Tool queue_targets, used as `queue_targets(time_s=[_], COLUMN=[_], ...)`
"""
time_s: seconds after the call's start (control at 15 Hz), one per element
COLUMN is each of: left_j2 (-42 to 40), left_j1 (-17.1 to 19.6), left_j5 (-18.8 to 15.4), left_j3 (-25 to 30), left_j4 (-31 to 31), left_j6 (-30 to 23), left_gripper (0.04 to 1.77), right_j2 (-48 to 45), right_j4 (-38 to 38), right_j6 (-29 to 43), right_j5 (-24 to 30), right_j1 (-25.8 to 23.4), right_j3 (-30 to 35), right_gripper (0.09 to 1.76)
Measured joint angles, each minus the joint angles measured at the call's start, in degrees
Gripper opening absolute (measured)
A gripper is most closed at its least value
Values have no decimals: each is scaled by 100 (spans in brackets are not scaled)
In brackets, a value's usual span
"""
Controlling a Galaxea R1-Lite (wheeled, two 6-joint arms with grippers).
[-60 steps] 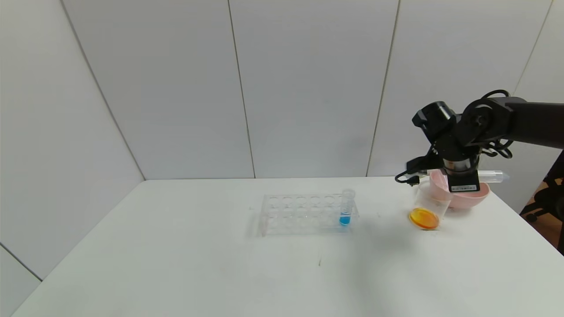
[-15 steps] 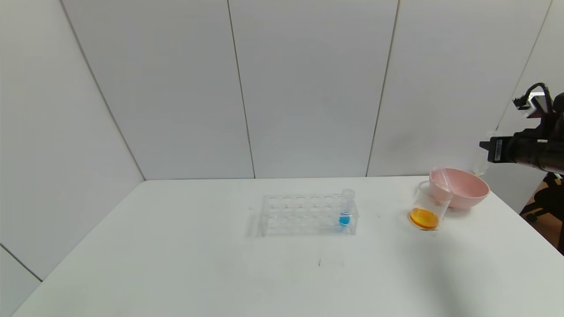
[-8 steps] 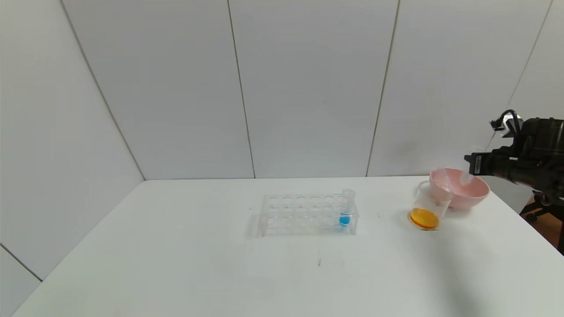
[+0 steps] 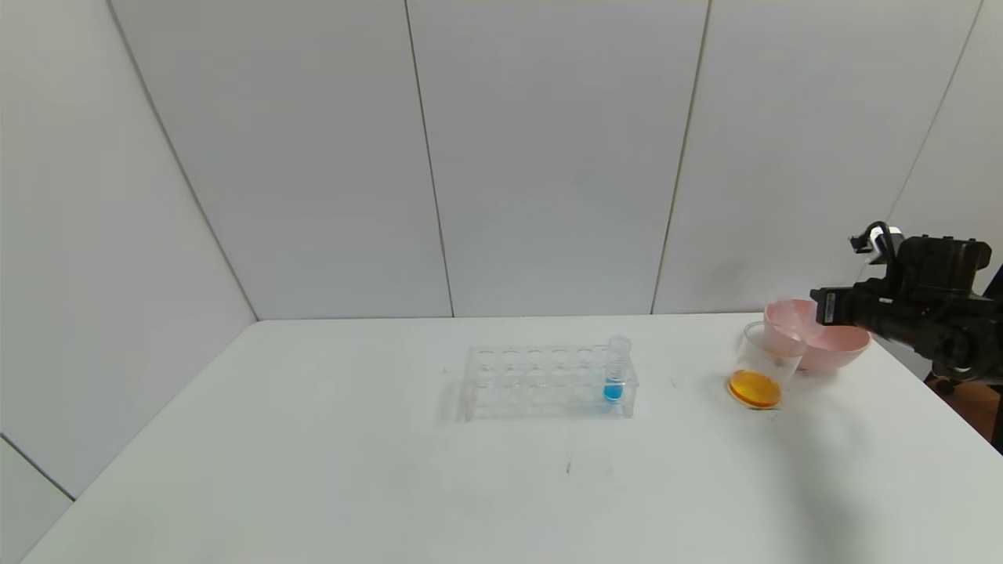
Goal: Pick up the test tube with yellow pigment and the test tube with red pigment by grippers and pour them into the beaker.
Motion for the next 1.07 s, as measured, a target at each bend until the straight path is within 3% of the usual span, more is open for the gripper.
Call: queue_targets(time_s=[0.33,0.67,1.07], left_j2=[0,0,0], left_j1=[0,0,0], left_j5=[0,0,-2], left_j3=[0,0,0], left_j4=[0,-2,0], left_j6=[0,0,0], left_gripper=[172,172,172], right_j2=[55,9,-276], right_j4=[0,0,118], right_j6=[-11,2,22], right_j5=[41,59,55], right_j1=[-11,-7,100], right_j3=[-11,33,134], right_gripper=[48,105,140])
